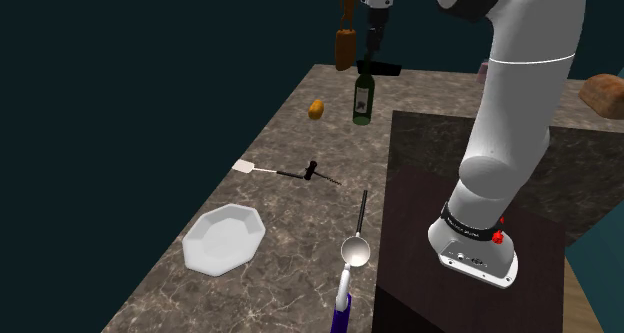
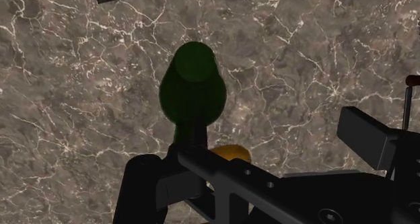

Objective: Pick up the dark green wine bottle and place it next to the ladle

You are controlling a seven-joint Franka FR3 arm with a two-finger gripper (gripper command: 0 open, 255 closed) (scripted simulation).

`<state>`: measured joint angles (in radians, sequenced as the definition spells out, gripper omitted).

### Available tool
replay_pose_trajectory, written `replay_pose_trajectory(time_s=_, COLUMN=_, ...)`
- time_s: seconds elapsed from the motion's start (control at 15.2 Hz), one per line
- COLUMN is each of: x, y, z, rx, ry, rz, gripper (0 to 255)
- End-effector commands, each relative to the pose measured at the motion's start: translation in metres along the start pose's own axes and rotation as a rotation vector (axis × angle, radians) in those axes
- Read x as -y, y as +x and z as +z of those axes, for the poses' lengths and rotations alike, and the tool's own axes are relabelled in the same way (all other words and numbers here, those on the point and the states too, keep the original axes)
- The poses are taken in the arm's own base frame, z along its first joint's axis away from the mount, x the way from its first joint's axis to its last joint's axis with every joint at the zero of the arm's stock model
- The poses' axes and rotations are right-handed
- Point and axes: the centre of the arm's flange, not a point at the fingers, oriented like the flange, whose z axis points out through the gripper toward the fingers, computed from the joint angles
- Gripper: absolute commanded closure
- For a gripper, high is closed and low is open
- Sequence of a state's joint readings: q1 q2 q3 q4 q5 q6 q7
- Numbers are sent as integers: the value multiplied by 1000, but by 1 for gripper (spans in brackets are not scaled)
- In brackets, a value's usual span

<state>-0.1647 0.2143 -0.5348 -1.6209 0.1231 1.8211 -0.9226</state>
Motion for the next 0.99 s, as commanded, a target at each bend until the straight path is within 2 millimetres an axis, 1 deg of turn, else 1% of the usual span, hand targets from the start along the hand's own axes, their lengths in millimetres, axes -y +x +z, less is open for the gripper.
replay_pose_trajectory(time_s=0.0, x=-23, y=10, z=3, rx=-4, ry=-8, rz=-12, gripper=0)
replay_pose_trajectory(time_s=0.13, x=-46, y=20, z=6, rx=-8, ry=-15, rz=-21, gripper=0)
replay_pose_trajectory(time_s=0.2, x=-54, y=23, z=7, rx=-10, ry=-18, rz=-24, gripper=0)
replay_pose_trajectory(time_s=0.66, x=-54, y=23, z=44, rx=-10, ry=-18, rz=-24, gripper=0)
replay_pose_trajectory(time_s=0.73, x=-54, y=23, z=47, rx=-10, ry=-18, rz=-24, gripper=0)
replay_pose_trajectory(time_s=0.92, x=-54, y=24, z=47, rx=-10, ry=-18, rz=-24, gripper=0)
